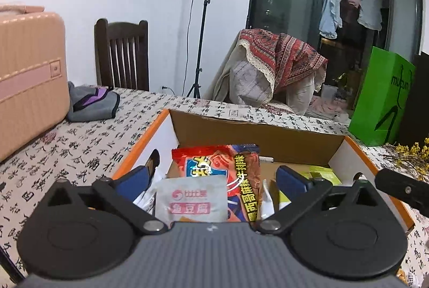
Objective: Organize snacks
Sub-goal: 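Carry the white and silver packets into the orange box and open both grippers, then move both tools back to the pile and grasp a white packet with the right gripper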
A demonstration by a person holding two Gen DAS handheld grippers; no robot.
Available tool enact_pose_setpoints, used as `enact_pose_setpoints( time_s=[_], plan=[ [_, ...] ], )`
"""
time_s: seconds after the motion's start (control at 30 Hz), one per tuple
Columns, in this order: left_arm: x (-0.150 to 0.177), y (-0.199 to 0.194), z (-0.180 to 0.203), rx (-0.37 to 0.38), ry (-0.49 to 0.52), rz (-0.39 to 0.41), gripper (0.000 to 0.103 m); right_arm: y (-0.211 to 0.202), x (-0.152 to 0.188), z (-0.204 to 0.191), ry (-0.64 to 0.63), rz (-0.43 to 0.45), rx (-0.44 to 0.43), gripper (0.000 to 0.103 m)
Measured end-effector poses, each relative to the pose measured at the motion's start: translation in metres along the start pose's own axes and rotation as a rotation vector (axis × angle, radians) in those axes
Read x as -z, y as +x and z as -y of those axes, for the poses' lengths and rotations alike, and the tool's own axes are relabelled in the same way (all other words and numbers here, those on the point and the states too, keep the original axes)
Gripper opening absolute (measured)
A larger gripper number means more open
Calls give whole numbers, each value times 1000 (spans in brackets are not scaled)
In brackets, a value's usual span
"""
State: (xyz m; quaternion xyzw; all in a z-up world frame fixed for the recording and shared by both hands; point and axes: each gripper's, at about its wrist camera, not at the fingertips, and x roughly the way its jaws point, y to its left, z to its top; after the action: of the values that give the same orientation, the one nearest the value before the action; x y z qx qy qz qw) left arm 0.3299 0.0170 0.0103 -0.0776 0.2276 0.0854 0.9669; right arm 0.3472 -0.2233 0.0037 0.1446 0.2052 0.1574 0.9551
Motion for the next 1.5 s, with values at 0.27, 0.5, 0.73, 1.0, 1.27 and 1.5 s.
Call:
enact_pose_setpoints(
  time_s=[0.27,0.5,0.73,1.0,1.27,1.5],
  plan=[
    [-3,-1,6,-20,31,-53,103,-6,-4,-2,-26,2,61,103],
    [-14,-26,5,-11,21,-9,103,-18,-14,-3,-39,19,64,103],
    [-22,-43,6,3,17,-16,103,-48,-29,-17,-87,46,32,103],
    [-15,-84,-3,20,40,5,103,-82,-21,-41,-175,58,70,103],
    [7,-134,-19,11,76,2,103,-121,9,-63,-207,13,42,103],
    [37,-163,-34,-23,109,-28,103,-139,47,-78,-220,-75,21,103]
  ],
)
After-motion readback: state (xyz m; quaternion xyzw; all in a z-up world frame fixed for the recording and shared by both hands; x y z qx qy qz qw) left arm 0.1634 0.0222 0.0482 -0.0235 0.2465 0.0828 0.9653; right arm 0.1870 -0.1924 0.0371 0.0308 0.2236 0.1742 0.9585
